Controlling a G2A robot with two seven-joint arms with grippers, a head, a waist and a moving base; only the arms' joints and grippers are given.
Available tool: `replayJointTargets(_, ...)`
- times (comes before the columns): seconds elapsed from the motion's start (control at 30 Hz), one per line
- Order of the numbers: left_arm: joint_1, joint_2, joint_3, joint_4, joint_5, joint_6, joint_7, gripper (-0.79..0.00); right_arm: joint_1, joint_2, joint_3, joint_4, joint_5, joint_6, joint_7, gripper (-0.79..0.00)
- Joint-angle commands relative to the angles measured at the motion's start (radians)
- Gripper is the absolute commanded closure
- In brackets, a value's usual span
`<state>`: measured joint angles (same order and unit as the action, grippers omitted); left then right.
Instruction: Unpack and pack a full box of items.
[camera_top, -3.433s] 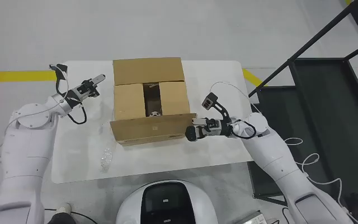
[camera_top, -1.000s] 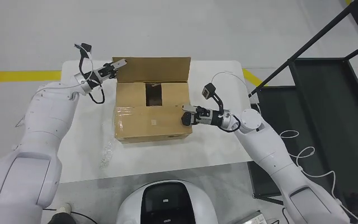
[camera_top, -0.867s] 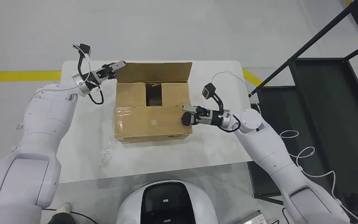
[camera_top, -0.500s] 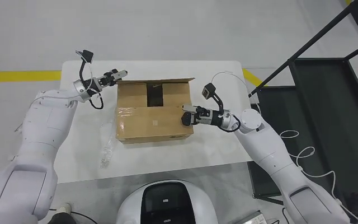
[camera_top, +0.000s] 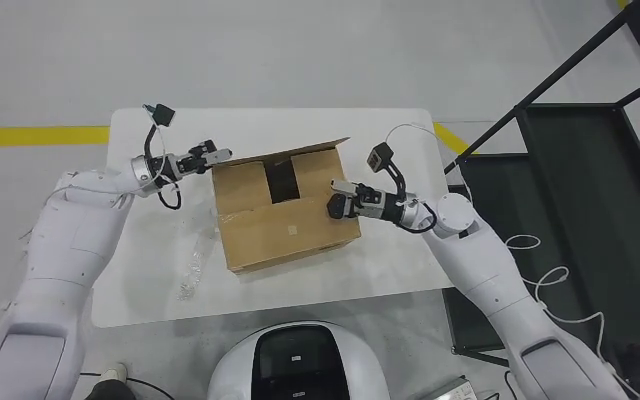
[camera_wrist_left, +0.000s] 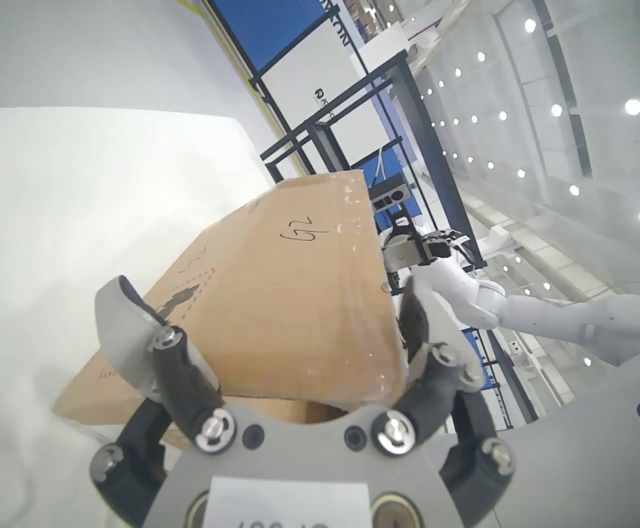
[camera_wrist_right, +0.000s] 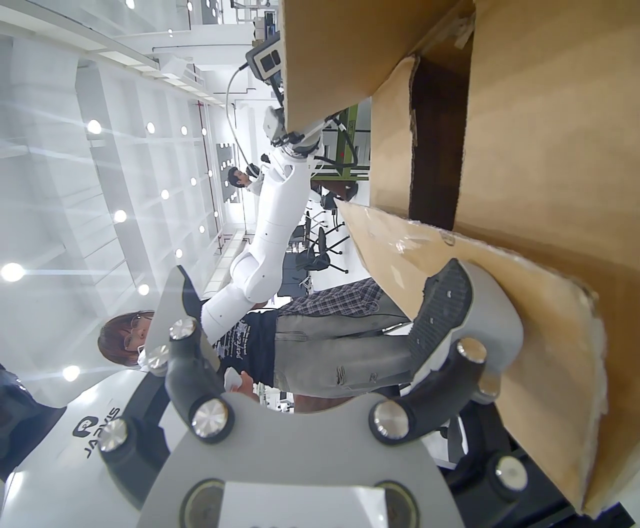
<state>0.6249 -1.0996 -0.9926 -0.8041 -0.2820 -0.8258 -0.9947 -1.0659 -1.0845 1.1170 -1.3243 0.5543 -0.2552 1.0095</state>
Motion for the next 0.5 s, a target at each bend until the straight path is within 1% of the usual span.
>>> replayJointTargets(0.0,0.013,0.011,-0.009,-0.023,-0.031,-0.009,0.009,-0.785,-0.003,0.001,0.005,0.001,-0.006,0.008,0.002,-0.785)
replayJointTargets(0.27,0.063,0.051,0.009,-0.163,-0.143,0.040,-0.040,-0.785,-0.014,0.003,0.017,0.005,-0.015,0.019,0.005,-0.785)
replayJointTargets(0.33,0.073,0.060,0.017,-0.186,-0.176,0.060,-0.060,-0.785,-0.016,0.003,0.021,0.006,-0.017,0.019,0.003,-0.785)
replayJointTargets(0.47,0.077,0.075,0.048,-0.213,-0.190,0.113,-0.113,-0.785,-0.020,0.004,0.033,0.006,-0.015,0.018,0.002,-0.785)
